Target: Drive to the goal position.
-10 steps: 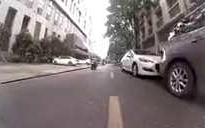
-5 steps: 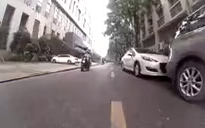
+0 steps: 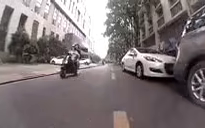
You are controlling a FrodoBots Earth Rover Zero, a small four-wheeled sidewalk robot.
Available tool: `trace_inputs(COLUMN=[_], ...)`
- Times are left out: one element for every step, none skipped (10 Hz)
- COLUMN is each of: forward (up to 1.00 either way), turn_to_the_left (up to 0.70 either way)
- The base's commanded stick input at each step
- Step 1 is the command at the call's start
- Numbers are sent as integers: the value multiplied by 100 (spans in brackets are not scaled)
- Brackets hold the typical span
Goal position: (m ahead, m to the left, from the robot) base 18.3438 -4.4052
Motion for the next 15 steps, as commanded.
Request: trace_inputs(forward=[70, 70, 70, 70, 70, 70, 70, 70, 70, 70, 70, 70, 70, 70, 70], turn_to_the_left=[0, -1, -5, -10, -13, -13, -5, 0, 0, 0, 0, 0, 0, 0, 0])
